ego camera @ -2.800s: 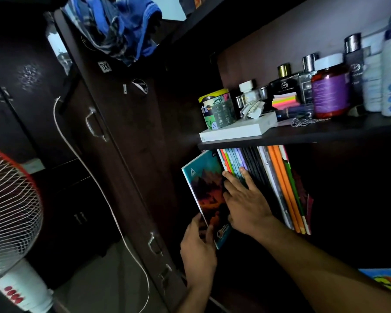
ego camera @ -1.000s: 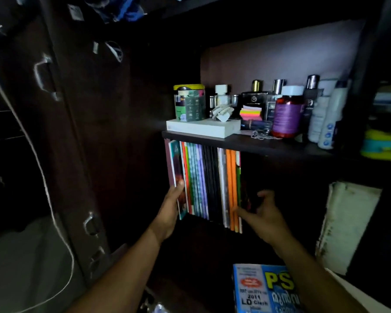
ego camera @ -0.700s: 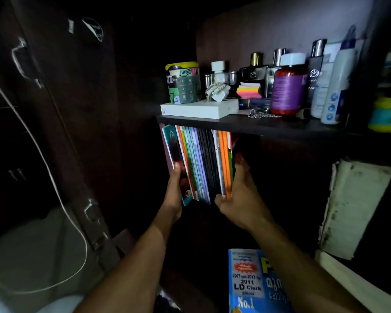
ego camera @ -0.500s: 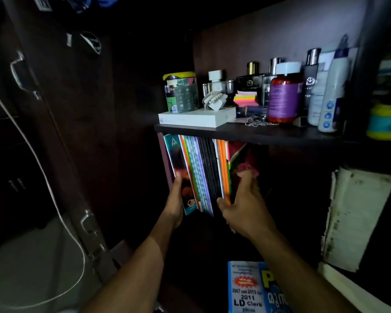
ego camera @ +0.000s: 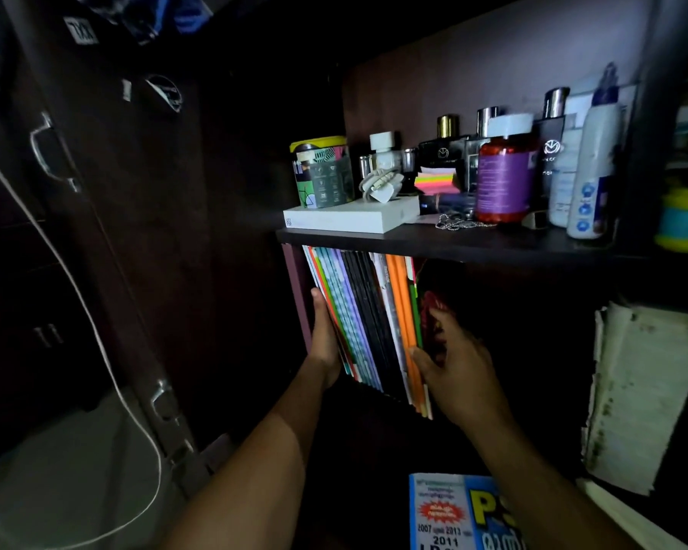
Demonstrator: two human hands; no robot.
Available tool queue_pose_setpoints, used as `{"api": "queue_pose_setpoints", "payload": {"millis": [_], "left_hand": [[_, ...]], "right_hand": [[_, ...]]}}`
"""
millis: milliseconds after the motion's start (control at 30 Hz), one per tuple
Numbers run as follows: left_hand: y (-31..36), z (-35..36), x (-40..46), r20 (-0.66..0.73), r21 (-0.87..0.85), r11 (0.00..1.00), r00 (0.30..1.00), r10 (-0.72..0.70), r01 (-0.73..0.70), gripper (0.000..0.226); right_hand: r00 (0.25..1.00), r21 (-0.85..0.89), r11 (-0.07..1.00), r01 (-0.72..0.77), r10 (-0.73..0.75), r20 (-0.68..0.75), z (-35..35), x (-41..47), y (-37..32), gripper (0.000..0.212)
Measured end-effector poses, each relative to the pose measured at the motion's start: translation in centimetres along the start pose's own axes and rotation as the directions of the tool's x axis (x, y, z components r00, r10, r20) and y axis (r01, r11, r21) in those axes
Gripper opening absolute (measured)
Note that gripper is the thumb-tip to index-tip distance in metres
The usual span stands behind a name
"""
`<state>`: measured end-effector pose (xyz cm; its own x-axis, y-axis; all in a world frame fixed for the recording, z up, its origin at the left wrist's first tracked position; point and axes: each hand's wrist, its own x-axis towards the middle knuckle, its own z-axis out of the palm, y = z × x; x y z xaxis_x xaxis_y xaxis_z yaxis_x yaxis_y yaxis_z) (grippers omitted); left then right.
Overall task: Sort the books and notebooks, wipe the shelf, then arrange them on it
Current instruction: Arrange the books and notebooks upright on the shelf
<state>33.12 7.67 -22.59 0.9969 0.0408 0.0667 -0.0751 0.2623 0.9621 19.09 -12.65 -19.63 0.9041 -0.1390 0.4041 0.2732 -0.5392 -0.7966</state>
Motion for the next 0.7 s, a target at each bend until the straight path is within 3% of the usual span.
{"api": "queue_pose_setpoints", "payload": {"millis": [167, 267, 300, 367, 467, 533, 700], "left_hand": [[-0.2, -0.7, -4.7, -0.057, 0.158, 0.985, 0.997, -0.055, 0.063, 0.095], [-0.7, -0.4, -11.0, -0.124, 0.423, 0.905, 0.986, 0.108, -0.046, 0.056], [-1.1, -0.4, -13.4, -0.094, 0.531, 0.842, 0.981, 0.169, -0.094, 0.050], [-1.5, 0.1, -18.2, 0.047, 0.669, 0.721, 0.978, 0.202, -0.181, 0.060], [-1.5, 1.5, -23.4, 0.411, 0.733, 0.581, 0.911, 0.036, -0.353, 0.065], [-1.6, 2.0, -24.6, 0.512, 0.768, 0.452, 0.859, -0.006, -0.454, 0.056], [-1.6, 1.7, -23.7, 0.538, 0.738, 0.462, 0.842, 0.035, -0.491, 0.046]], "right_hand": [[0.999, -0.051, 0.999, -0.014, 0.016, 0.033, -0.4, -0.5, -0.5, 0.074], [0.998, -0.063, 0.997, -0.035, 0.037, 0.040, -0.6, -0.4, -0.9, 0.067], [0.998, -0.063, 0.997, -0.041, 0.043, 0.034, -0.7, -0.5, -1.0, 0.063], [0.997, -0.064, 0.996, -0.068, 0.069, 0.025, -1.0, -0.6, -0.9, 0.054], [0.996, -0.084, 0.993, -0.083, 0.085, 0.015, -1.1, -0.7, -0.8, 0.043], [0.997, -0.109, 0.991, -0.075, 0.078, 0.024, -1.1, -0.8, -0.7, 0.042], [0.991, -0.225, 0.973, -0.054, 0.081, 0.111, -2.5, -1.0, -2.0, 0.039]]}}
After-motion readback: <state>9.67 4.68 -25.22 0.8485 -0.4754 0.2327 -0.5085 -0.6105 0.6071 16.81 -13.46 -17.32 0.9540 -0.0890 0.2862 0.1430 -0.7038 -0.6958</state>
